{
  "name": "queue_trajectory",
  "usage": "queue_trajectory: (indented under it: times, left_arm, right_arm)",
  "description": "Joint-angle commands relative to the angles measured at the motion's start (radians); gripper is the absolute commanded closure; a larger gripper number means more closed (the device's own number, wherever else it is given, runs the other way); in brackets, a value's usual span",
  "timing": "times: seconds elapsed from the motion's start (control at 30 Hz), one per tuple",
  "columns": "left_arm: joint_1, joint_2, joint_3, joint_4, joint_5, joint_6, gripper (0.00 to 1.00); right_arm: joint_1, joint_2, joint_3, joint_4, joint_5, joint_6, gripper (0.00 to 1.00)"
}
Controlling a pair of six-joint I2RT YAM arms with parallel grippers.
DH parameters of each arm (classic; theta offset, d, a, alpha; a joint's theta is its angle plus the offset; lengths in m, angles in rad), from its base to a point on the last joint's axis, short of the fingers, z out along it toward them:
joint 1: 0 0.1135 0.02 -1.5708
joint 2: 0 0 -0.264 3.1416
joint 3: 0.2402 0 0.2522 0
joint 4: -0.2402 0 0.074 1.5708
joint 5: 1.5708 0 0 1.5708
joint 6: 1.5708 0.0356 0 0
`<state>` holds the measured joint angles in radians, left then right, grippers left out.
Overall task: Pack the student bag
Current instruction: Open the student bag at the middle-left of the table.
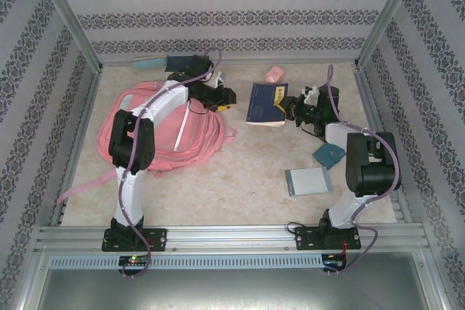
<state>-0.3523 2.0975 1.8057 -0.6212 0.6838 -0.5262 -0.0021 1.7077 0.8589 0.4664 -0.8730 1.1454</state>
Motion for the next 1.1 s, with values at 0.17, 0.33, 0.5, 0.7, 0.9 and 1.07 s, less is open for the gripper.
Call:
queue_trajectory:
  times: [0.17, 0.33, 0.5, 0.7, 0.9, 1.07]
  left_arm:
    - [-0.003, -0.162, -0.123, -0.264, -0.500, 0.229, 0.57]
    - [-0.017, -0.189, -0.210, -0.295, -0.600, 0.295, 0.56]
    - [-0.052, -0.172, -0.241, -0.295, -0.642, 0.337, 0.54]
    - [-0.092, -0.134, -0.226, -0.318, -0.763, 0.373, 0.61]
    - [-0.095, -0.164, -0.216, -0.311, -0.823, 0.369, 1.00]
    - [-0.092, -0.226, -0.155, -0.332, -0.877, 0.343, 1.00]
  right_arm:
    - [0.027, -0.049, -0.014, -0.009, 0.029, -0.070, 1.00]
    - [0.053, -0.042, -0.014, -0.014, 0.038, -0.075, 1.00]
    - [0.069, -0.030, -0.010, -0.012, 0.043, -0.075, 1.00]
    - [0.088, -0.026, -0.005, -0.012, 0.048, -0.070, 1.00]
    - [0.106, -0.028, -0.009, -0.012, 0.057, -0.069, 1.00]
    - [0.133, -0.016, 0.002, -0.007, 0.066, -0.063, 1.00]
